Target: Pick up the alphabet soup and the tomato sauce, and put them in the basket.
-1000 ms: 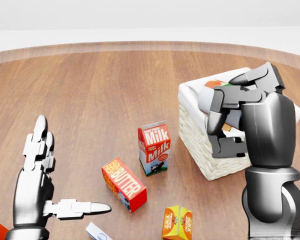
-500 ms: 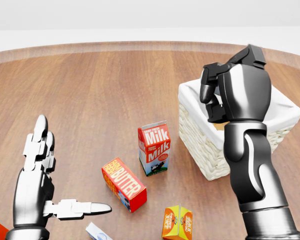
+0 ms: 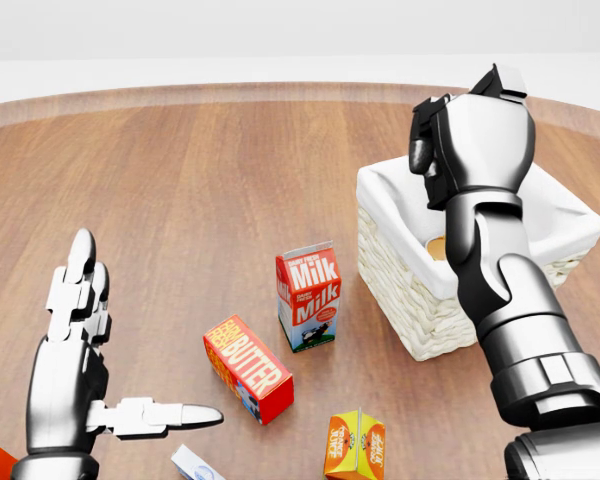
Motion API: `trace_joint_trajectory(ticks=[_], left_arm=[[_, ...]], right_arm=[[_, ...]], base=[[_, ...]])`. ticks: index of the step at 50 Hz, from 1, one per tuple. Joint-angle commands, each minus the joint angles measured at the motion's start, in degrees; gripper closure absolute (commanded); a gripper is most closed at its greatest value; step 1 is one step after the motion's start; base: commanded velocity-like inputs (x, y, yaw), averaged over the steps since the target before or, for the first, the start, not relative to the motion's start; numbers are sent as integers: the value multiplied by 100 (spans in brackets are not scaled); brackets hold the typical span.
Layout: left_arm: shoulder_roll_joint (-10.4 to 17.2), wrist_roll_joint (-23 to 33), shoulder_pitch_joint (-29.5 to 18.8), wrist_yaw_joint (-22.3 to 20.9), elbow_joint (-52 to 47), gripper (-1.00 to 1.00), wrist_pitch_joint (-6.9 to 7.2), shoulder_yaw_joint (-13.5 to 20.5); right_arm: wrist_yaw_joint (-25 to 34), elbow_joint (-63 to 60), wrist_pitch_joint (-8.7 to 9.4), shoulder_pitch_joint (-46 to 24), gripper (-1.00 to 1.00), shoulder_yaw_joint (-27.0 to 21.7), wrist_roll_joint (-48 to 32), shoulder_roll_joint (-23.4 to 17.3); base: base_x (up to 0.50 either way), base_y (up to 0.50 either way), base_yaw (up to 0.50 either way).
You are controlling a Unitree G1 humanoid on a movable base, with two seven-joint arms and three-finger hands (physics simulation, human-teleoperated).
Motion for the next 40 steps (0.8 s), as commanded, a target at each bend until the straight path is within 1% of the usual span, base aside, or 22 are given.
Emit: trace_joint_trajectory(ticks=[1,8,10,11,12,14,15,16,22,30,40], left_arm=[[6,-47,-13,1,31,-100,0,31],[4,-52,0,-5,29,-100,0,32],[3,-49,8,-6,18,-100,0,29],[3,-49,7,-5,33,-100,0,30],[2,-50,2,-6,25,-100,0,30],[2,-50,0,-7,19,-100,0,30],[2,-52,0,-7,20,-100,0,31],[-1,-50,4,-6,3,-100,0,27],[-2,-53,7,-12,-35,-100,0,25],[3,-60,-10,-6,37,-100,0,37],[3,-62,-15,-2,26,-100,0,39]], right_arm=[[0,1545,37,-773,100,175,-54,-104],[0,2013,96,-920,100,238,-108,-96],[0,2109,193,-968,100,252,-129,-84],[0,2156,211,-982,100,261,-138,-80],[0,2237,286,-1011,100,286,-184,-82],[0,2319,386,-1038,100,304,-227,-88],[0,2341,404,-1047,100,301,-233,-89],[0,2365,469,-1069,100,329,-281,-82],[0,2370,567,-1125,100,364,-402,-52],[0,2401,567,-1207,100,346,-519,-118],[0,2495,567,-1136,100,353,-598,-102]], base=[[0,0,0],[0,0,0],[0,0,0],[0,0,0],[0,0,0],[0,0,0],[0,0,0],[0,0,0],[0,0,0],[0,0,0],[0,0,0]])
